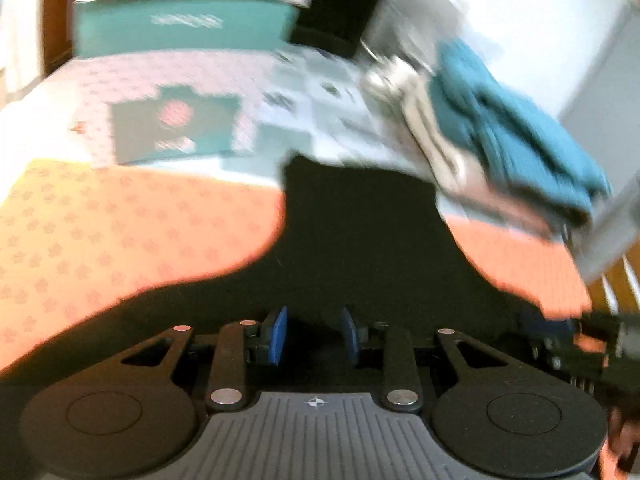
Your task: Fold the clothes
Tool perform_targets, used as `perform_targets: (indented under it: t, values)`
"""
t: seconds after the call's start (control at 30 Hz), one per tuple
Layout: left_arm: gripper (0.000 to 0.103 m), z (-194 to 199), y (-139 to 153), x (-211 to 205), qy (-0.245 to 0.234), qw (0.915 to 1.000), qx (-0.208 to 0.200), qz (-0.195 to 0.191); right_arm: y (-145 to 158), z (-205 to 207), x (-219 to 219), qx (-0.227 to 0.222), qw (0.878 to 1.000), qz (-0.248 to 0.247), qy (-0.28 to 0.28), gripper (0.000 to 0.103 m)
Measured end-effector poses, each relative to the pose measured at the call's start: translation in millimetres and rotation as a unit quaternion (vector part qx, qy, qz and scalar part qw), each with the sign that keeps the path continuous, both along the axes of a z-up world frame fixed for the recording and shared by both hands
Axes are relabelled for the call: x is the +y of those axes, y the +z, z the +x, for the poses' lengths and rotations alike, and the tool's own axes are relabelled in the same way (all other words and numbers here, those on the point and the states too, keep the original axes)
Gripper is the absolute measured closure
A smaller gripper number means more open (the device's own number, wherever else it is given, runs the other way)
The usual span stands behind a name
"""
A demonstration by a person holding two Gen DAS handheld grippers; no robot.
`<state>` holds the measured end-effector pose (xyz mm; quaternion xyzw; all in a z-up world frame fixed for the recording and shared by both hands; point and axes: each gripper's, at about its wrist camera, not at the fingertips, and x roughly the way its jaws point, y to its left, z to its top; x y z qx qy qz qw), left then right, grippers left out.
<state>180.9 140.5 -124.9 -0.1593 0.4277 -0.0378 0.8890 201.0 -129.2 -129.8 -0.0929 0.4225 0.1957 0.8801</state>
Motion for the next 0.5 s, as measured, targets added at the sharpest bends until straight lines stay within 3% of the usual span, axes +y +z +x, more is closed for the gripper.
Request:
perform_targets:
  t: [0.2, 0.5]
  values:
    - [0.071, 1.3, 11.2, 24.6, 0.071, 0.9968, -0.018, -0.03, 9.2, 1.6, -12.8, -0.004, 1.0, 0.002, -0.027, 0.065]
    - [0.069, -65.6, 30.7, 43.3, 0.059, 0.9983, 0.003, 0.004, 31.6, -51.8, -52.5, 0.032, 0.997, 0.025, -0.066, 0.061]
